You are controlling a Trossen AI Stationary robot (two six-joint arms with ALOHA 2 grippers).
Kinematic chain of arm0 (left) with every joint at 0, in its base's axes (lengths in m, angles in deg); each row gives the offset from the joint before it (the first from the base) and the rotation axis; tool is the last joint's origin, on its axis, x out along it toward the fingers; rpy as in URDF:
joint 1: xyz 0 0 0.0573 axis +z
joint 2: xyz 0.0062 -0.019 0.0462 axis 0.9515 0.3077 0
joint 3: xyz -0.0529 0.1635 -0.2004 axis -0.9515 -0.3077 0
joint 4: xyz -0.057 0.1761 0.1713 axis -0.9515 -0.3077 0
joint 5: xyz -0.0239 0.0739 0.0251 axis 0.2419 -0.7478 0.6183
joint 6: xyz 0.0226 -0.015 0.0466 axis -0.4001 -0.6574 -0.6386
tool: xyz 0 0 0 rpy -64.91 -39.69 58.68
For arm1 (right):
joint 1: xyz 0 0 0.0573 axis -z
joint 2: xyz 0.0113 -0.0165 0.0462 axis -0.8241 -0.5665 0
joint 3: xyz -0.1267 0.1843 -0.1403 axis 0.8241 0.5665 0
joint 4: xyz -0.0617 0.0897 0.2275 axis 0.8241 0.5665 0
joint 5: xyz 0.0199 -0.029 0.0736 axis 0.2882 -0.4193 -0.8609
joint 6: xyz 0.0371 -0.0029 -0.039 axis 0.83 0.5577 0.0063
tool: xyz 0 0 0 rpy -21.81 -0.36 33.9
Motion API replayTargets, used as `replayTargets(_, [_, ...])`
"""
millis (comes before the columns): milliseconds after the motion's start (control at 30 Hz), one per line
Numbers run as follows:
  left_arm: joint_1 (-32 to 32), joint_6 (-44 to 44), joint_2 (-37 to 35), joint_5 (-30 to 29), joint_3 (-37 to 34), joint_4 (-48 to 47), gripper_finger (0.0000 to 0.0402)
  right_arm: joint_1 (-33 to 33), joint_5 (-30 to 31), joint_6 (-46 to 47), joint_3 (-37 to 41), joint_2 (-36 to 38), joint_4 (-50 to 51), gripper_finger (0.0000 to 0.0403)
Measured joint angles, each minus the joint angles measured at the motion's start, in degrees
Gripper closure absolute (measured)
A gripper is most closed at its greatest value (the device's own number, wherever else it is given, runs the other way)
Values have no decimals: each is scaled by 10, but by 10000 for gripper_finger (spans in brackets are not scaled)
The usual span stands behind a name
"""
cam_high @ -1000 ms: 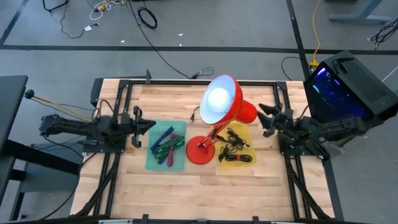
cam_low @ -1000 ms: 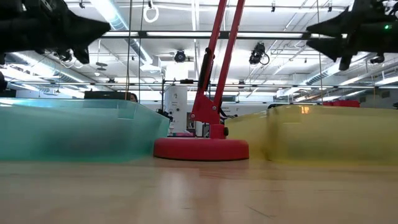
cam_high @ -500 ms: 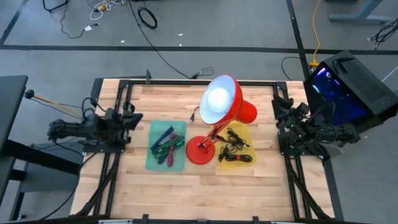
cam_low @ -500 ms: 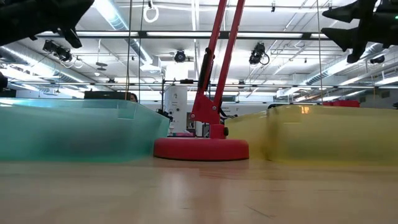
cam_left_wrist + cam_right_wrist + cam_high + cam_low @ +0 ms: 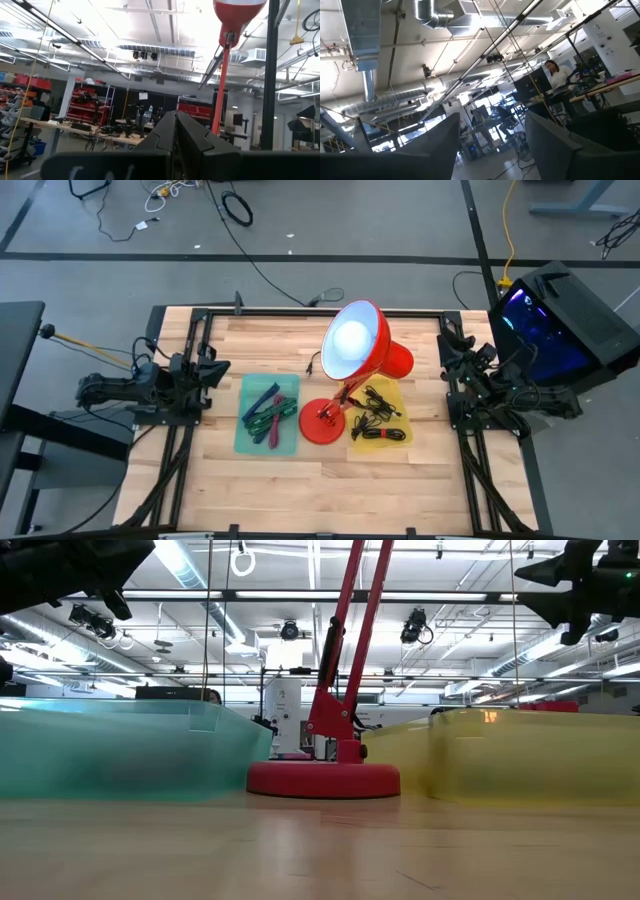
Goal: Pick & Place USB Port
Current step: Return to Home Position
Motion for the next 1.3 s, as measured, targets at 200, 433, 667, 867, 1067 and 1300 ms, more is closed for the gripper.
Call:
replayTargets(200, [0, 0, 2, 0, 0, -2, 383, 0, 0, 0, 0, -2, 7, 179])
replayTargets(433, [0, 0, 0, 0, 0, -9, 383, 0, 0, 0, 0, -2, 9, 179])
replayTargets(667, [0, 0, 0, -1, 0, -10, 383, 0, -7, -40, 0, -2, 21, 179])
replayTargets(867, [3, 0, 0, 1, 0, -10, 383, -1, -36, -124, 0, -2, 84, 179])
replayTargets(1067, [33, 0, 0, 1, 0, -11, 383, -1, -154, -202, 0, -2, 183, 179])
replayTargets(1300, [63, 0, 0, 1, 0, -11, 383, -1, -260, -168, 0, -2, 279, 179])
